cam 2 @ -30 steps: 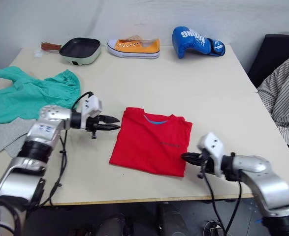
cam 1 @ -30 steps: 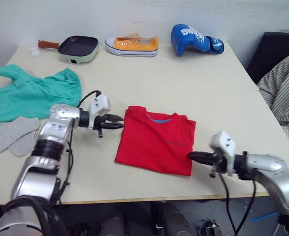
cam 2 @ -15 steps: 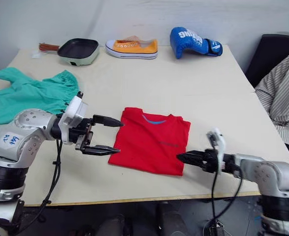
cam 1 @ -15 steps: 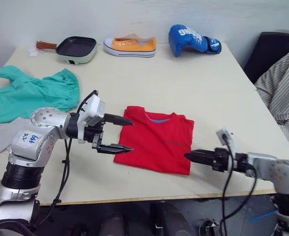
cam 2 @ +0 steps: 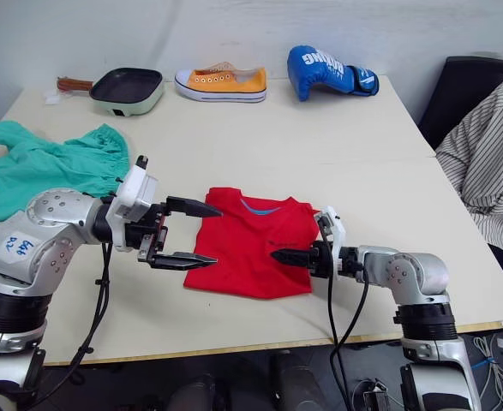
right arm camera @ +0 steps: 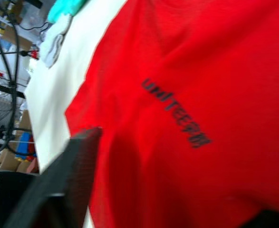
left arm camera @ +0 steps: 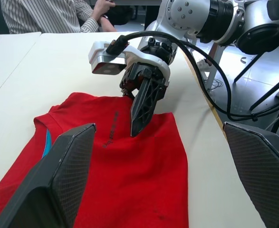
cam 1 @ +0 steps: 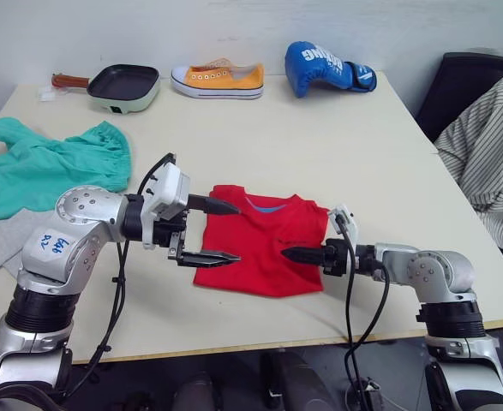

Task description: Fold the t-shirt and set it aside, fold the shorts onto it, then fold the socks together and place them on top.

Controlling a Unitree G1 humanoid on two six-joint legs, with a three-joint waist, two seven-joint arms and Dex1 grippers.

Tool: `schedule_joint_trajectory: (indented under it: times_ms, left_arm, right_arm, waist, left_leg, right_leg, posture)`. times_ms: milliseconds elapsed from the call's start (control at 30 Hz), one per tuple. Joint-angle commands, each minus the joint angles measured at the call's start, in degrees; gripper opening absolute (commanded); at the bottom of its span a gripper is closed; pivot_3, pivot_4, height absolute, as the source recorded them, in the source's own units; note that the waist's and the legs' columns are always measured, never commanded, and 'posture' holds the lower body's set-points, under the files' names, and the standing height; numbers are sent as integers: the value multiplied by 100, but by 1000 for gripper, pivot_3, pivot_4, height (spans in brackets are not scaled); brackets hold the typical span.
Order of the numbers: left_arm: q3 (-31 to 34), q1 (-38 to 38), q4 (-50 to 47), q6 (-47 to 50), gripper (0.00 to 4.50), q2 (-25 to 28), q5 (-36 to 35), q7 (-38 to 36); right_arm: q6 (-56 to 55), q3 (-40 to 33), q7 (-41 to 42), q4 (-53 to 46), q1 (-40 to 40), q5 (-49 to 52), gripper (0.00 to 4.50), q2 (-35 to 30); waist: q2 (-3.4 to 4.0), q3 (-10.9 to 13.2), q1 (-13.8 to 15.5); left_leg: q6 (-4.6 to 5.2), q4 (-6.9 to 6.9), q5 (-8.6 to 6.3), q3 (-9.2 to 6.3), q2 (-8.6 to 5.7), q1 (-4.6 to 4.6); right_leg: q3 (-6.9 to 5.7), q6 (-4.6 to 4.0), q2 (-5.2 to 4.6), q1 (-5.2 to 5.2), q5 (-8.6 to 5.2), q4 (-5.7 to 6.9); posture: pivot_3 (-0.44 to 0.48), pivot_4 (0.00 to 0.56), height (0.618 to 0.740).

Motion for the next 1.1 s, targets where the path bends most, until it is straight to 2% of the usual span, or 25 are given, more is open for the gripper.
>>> schedule_joint_trajectory:
  times_ms: [33, 100, 200, 233, 400, 467, 567, 667, 867, 967, 1100]
  left_arm:
    - [15, -16, -193, -95, 4500, 52, -3, 30]
    - [-23, -3, -191, -123, 4500, 41, 29, 27]
    - [-173, -21, -121, -251, 4500, -44, 155, 27]
    - [-206, -30, -111, -267, 4500, -73, 161, 35]
    - [-290, -127, -124, -189, 4500, -184, 46, -1]
    - [-330, -197, -35, -244, 4500, -227, 86, -37]
    - [-391, -264, 112, -349, 4500, -278, 154, -87]
    - [-479, -300, 226, -507, 4500, -351, 240, -120]
    - [-580, -347, 332, -629, 4500, -455, 331, -152]
    - [-589, -376, 394, -665, 4500, -456, 357, -171]
    - [-535, -368, 404, -626, 4500, -408, 326, -155]
  right_arm:
    - [119, -103, -11, -57, 37, -16, 1810, -248]
    - [148, -144, 36, -131, 71, 4, 1132, -406]
    - [131, -236, 321, -124, 229, -115, 110, -1123]
    - [98, -272, 404, -102, 281, -148, 15, -1332]
    - [-439, -510, 1127, 355, 680, -462, 15, -2622]
    - [-928, -523, 1566, 794, 925, -781, 15, -3263]
    - [-1622, -471, 2020, 1531, 1075, -1194, 15, -3838]
    - [-2230, -385, 2258, 2230, 1008, -1617, 15, -4121]
    - [-2358, -294, 2305, 2666, 797, -1960, 15, -3988]
    - [-2390, -344, 2154, 2663, 875, -2097, 719, -3926]
    - [-2567, -802, 1792, 3009, 869, -2178, 2134, -3965]
  waist:
    - [2, 2, 7]
    - [2, 2, 32]
    - [6, 4, 112]
    - [8, 5, 160]
    - [11, 8, 237]
    - [23, 15, 269]
    - [24, 15, 254]
    - [25, 16, 207]
    - [39, 18, 121]
    - [40, 18, 111]
    - [40, 18, 111]
  left_leg:
    - [0, -1, 0, 0, 0, -2]
    - [0, -1, 0, 0, 0, -7]
    - [1, -1, -1, 0, -2, -7]
    - [4, 0, -2, 0, -5, -8]
    - [15, -1, -7, 6, -8, -14]
    - [15, -2, -7, 5, -8, -14]
    - [15, -4, -7, 6, -7, -14]
    - [15, -2, -7, 12, -4, -8]
    - [12, -1, -5, 14, -2, -6]
    - [11, -1, -5, 12, -1, -6]
    - [11, 2, -5, 13, -2, -7]
  right_leg:
    - [0, 0, 0, -1, 0, -1]
    - [-1, 0, 0, -4, 0, -5]
    - [-1, 1, -2, -4, 0, -10]
    - [-1, 2, -6, -2, 1, -13]
    - [1, 11, -8, -1, 6, -31]
    - [1, 12, -6, -2, 6, -34]
    - [1, 12, -3, -1, 6, -37]
    - [7, 12, 1, 1, 6, -34]
    - [10, 12, 2, 1, 6, -27]
    - [9, 12, 2, 1, 6, -26]
    - [10, 13, 0, 1, 7, -26]
  posture:
    - [0, 150, 740]
    - [0, 150, 740]
    - [0, 150, 740]
    - [0, 150, 740]
    - [0, 150, 740]
    - [0, 150, 740]
    - [0, 150, 740]
    - [0, 150, 740]
    - [0, 150, 740]
    - [0, 150, 740]
    - [0, 150, 740]
